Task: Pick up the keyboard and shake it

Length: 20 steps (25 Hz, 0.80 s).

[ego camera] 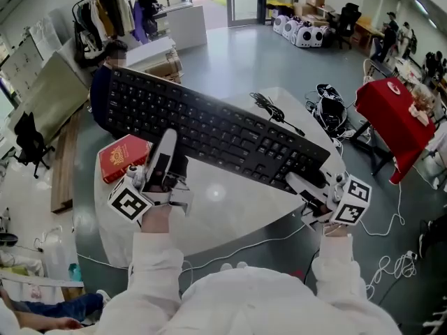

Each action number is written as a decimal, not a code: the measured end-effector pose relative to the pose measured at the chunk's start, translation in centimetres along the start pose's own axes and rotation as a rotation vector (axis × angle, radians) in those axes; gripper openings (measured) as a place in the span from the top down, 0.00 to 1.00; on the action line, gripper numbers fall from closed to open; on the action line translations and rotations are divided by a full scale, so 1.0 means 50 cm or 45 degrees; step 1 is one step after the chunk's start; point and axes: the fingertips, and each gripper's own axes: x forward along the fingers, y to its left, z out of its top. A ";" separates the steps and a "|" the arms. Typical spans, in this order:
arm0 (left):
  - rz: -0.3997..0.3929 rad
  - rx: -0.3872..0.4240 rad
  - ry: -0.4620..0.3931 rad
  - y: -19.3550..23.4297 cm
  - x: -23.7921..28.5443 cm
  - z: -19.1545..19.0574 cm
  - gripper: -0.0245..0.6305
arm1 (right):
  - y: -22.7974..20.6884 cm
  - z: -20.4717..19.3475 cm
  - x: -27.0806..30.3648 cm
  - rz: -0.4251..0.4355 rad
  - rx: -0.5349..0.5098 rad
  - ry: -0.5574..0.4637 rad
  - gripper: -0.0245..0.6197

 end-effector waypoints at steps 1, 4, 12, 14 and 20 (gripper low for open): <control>-0.007 0.006 -0.007 -0.001 0.004 0.010 0.76 | 0.002 0.009 0.007 0.008 -0.006 -0.010 0.81; -0.030 0.036 -0.025 -0.012 0.005 0.023 0.76 | 0.010 0.016 0.013 0.028 -0.028 -0.033 0.81; -0.156 0.110 -0.068 -0.068 0.008 0.065 0.76 | 0.047 0.053 0.023 0.046 -0.156 -0.074 0.81; -0.166 0.114 -0.075 -0.074 0.007 0.070 0.76 | 0.051 0.058 0.027 0.053 -0.164 -0.092 0.81; -0.208 0.176 -0.094 -0.083 0.005 0.072 0.76 | 0.048 0.059 0.026 0.065 -0.208 -0.119 0.81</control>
